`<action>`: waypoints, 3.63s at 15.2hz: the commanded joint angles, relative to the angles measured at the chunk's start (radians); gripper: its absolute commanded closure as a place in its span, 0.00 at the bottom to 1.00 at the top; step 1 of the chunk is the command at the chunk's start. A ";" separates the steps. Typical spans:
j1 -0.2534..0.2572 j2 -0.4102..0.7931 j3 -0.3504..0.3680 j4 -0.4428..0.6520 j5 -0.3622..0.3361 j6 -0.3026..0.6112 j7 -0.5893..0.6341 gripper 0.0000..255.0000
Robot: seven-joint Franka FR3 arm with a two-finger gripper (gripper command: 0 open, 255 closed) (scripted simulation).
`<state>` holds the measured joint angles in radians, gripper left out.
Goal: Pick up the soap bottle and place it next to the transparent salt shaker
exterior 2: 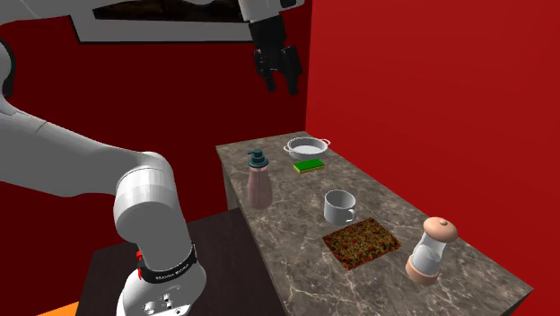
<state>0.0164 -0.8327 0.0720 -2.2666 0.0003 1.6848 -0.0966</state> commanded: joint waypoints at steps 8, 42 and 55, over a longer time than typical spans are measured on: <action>-0.001 0.128 0.092 -0.075 0.060 0.052 0.142 0.00; 0.029 0.559 0.281 -0.220 0.209 0.324 0.433 1.00; 0.029 0.515 0.269 -0.173 0.210 0.234 0.433 1.00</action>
<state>0.0451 -0.3071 0.3438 -2.4462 0.2096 1.9359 0.3369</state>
